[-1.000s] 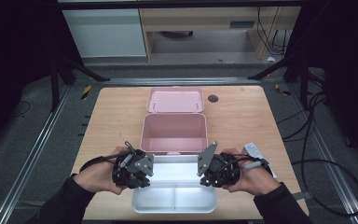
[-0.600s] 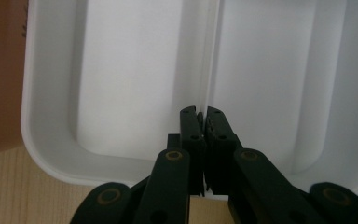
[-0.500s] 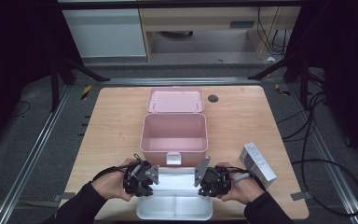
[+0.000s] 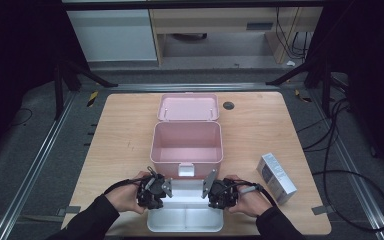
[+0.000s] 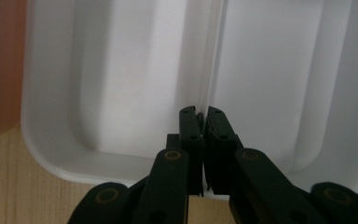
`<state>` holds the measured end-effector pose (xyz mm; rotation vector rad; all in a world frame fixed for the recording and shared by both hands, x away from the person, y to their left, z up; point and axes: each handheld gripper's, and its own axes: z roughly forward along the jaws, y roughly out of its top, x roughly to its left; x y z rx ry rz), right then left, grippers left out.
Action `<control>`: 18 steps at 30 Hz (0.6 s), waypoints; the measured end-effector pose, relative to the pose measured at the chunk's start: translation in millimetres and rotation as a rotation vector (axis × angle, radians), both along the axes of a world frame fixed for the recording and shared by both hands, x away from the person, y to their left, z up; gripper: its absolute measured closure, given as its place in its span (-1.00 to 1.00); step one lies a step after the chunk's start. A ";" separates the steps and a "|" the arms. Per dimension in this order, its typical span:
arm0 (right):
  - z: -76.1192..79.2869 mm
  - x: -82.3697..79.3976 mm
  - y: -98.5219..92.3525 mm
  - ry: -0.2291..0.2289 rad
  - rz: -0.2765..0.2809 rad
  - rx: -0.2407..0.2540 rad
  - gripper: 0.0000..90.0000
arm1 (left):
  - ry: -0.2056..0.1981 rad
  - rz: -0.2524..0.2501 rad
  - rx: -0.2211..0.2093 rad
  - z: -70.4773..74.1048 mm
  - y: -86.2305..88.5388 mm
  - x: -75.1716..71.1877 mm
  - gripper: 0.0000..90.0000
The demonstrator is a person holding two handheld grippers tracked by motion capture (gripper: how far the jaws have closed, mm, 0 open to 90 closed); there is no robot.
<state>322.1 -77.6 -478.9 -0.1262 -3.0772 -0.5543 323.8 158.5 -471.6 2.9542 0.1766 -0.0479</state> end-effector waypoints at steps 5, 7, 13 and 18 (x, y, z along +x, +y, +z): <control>2.2 0.4 -3.3 -0.017 -0.039 0.031 0.79 | -0.015 0.012 -0.026 2.0 1.6 -1.4 0.79; 3.9 0.3 -4.9 -0.021 -0.051 0.042 0.74 | -0.024 0.017 -0.039 5.2 3.2 -1.6 0.75; 25.1 2.2 -23.8 -0.045 -0.209 0.143 0.50 | -0.063 0.101 -0.156 25.4 20.0 -4.4 0.37; 41.8 5.5 -45.4 -0.079 -0.343 0.197 0.31 | -0.102 0.172 -0.224 34.6 37.6 -5.8 0.03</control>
